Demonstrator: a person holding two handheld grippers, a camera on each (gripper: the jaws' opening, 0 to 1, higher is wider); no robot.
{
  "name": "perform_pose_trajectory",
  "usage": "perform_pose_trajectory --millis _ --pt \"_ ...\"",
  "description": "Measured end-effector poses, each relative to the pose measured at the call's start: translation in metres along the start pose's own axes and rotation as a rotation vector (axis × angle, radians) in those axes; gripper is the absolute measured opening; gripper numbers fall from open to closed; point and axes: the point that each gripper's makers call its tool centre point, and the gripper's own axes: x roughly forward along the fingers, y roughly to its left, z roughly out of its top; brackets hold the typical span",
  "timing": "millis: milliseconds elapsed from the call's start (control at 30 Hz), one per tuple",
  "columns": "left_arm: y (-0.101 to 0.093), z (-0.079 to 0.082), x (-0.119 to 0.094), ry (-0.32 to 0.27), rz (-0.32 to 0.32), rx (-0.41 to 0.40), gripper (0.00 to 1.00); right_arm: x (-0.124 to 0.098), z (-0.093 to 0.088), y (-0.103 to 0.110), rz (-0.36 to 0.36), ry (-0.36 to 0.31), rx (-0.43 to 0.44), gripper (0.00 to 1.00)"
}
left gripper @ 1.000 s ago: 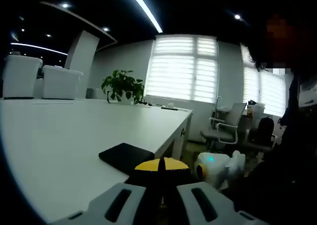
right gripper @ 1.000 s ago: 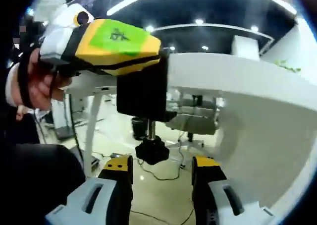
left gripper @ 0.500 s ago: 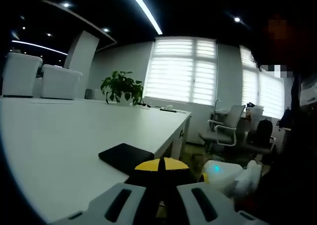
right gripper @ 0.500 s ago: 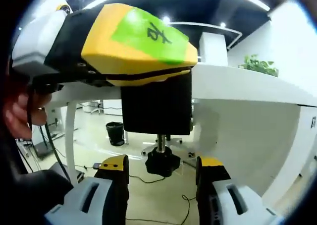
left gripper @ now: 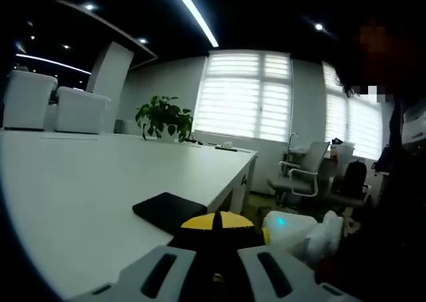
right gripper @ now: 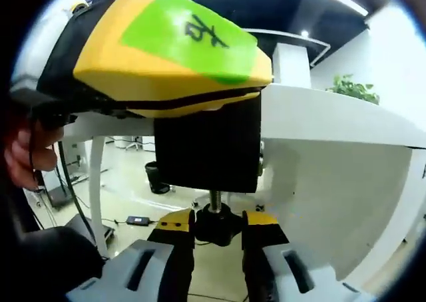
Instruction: Clamp the fixed fixture on the desktop, loosen the retaining clip, secure it to the edge of the desk, and tighten the retaining clip.
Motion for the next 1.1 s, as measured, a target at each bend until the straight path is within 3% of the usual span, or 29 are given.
perform_pose_trajectory --millis 200,233,500,667,733,833,867,1000,1100 --pt "0.001 -0.001 0.0 0.006 -0.001 0.002 0.01 -0.001 0.001 0.004 0.22 -0.037 -0.07 0.25" --pt "0.001 -0.001 0.0 0.008 -0.001 0.003 0.01 -0.001 0.0 0.005 0.264 -0.023 -0.046 0.25" --pt "0.0 -0.001 0.0 0.011 0.001 0.004 0.01 -0.011 0.004 0.016 0.621 -0.005 -0.097 0.25" --pt "0.0 -0.001 0.0 0.02 0.002 0.008 0.01 -0.016 0.005 0.019 0.737 -0.006 -0.086 0.24" --pt "0.001 -0.001 0.0 0.023 0.002 0.01 0.01 -0.015 0.006 0.013 0.748 -0.037 -0.123 0.25" --pt "0.001 -0.001 0.0 0.023 0.005 0.009 0.01 -0.014 0.007 0.007 0.733 -0.021 -0.111 0.25" --pt "0.001 -0.001 0.0 0.023 0.006 0.007 0.01 -0.011 0.004 0.003 0.676 0.001 -0.117 0.27" --pt "0.001 -0.001 0.0 0.022 0.013 0.006 0.01 -0.011 0.004 -0.004 0.489 -0.032 -0.182 0.4" --pt "0.001 -0.001 0.0 0.021 0.014 0.001 0.01 -0.014 -0.004 -0.002 0.354 -0.014 -0.156 0.48"
